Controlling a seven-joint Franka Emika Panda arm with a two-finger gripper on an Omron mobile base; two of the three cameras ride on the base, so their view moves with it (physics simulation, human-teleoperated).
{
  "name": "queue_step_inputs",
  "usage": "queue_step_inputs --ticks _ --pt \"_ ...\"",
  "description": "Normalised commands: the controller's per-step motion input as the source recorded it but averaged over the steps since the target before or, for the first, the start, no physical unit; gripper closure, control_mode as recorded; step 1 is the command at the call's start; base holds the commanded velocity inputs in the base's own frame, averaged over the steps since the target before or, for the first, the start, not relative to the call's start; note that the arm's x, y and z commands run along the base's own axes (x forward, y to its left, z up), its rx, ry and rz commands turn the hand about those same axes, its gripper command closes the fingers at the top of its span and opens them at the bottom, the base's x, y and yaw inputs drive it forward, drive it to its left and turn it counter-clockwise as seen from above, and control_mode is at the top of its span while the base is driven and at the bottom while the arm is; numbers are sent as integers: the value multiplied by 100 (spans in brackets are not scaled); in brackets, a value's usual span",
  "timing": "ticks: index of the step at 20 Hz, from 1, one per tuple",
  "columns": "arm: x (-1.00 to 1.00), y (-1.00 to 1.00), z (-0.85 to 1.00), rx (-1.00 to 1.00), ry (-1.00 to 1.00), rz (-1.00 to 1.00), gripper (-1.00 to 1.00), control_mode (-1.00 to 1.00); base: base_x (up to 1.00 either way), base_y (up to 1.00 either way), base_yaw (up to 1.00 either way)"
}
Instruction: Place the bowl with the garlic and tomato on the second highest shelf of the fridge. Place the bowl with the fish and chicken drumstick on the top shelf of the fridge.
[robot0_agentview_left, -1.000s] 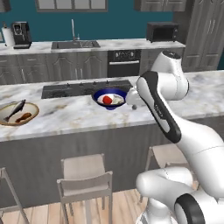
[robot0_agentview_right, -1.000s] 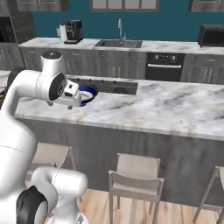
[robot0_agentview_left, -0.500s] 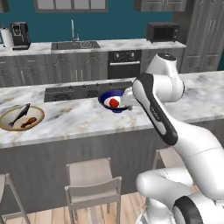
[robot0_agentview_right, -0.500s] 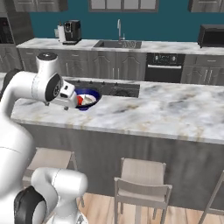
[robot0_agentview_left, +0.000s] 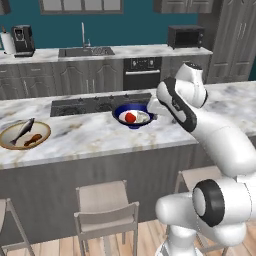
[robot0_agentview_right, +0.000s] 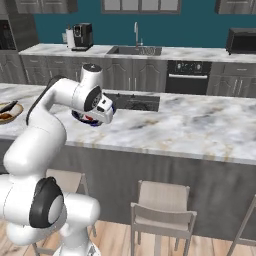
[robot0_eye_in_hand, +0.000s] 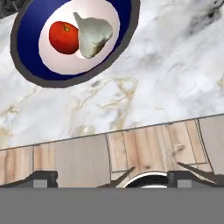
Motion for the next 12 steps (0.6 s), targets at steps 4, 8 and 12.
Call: queue_step_inputs --ticks 4,8,12 --pt "86 0 -25 0 13 -13 -100 -100 0 0 0" --pt "82 0 -43 0 7 -15 -100 -100 0 0 0" --pt "77 1 -43 0 1 -16 -100 -100 0 0 0"
